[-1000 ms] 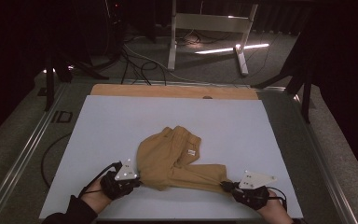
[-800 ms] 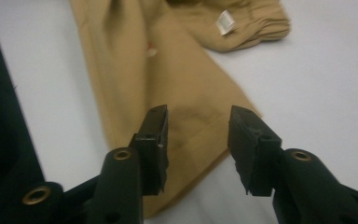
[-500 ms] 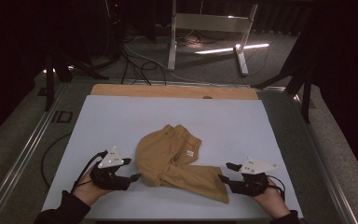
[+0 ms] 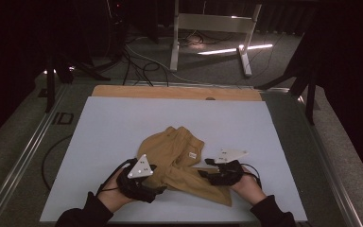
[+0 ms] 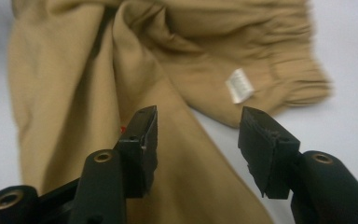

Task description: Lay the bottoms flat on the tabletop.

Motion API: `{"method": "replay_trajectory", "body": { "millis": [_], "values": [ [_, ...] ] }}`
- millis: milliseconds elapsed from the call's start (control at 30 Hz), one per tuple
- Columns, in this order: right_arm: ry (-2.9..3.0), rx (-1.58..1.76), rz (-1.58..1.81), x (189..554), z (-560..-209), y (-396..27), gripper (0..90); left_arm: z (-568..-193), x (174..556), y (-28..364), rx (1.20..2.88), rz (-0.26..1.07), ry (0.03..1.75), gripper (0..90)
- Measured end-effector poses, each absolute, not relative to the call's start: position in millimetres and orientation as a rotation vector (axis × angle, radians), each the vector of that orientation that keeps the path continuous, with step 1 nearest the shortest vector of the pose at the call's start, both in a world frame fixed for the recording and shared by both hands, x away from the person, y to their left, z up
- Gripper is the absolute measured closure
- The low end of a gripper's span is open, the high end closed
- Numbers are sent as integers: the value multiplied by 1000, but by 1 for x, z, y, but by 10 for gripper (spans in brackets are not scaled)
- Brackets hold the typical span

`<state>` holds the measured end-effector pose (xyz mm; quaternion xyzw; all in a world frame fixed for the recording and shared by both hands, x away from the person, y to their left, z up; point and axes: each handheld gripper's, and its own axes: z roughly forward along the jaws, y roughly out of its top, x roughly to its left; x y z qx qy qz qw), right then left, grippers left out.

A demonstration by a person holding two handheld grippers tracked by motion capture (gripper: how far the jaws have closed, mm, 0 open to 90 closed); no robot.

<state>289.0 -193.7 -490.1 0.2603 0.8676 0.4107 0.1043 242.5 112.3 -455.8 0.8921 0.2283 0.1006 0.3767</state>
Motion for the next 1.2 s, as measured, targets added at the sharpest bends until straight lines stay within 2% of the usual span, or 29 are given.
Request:
{"method": "replay_trajectory", "body": {
  "millis": [67, 300, 367, 467, 533, 667, 733, 767, 800, 833, 867, 933, 1067, 1133, 1200],
  "values": [
    [2594, 758, 1183, 293, -497, -187, 504, -463, 244, 112, 2310, 285, 590, 322],
    [2711, 727, 1093, 297, -514, -174, 624, -480, 250, 119, 2374, 305, 644, 808],
    [2719, 710, 1070, 293, -515, -171, 660, -482, 251, 121, 2390, 321, 663, 896],
    [2720, 658, 1027, 290, -514, -169, 777, -481, 252, 126, 2385, 320, 676, 900],
    [2711, 627, 996, 287, -511, -169, 900, -480, 252, 127, 2390, 316, 674, 900],
    [2657, 595, 992, 285, -507, -171, 900, -481, 251, 127, 2381, 295, 658, 900],
    [2622, 689, 1051, 289, -504, -174, 900, -480, 251, 126, 2376, 287, 656, 900],
    [2600, 708, 1060, 294, -505, -175, 878, -480, 251, 126, 2371, 279, 648, 899],
    [2577, 746, 1069, 298, -505, -177, 801, -479, 250, 125, 2358, 284, 647, 896],
    [2553, 793, 1082, 303, -505, -177, 705, -476, 250, 125, 2335, 287, 656, 857],
    [2528, 829, 1090, 308, -506, -178, 628, -473, 250, 125, 2307, 281, 661, 759],
    [2495, 908, 1067, 317, -508, -177, 508, -465, 251, 122, 2265, 304, 666, 619],
    [2451, 999, 1041, 332, -513, -174, 425, -447, 258, 111, 2206, 279, 670, 447],
    [2455, 1033, 1064, 337, -515, -170, 405, -445, 265, 100, 2221, 306, 668, 413],
    [2444, 1074, 1055, 340, -517, -166, 425, -446, 274, 88, 2222, 320, 688, 388]
  ]
}}
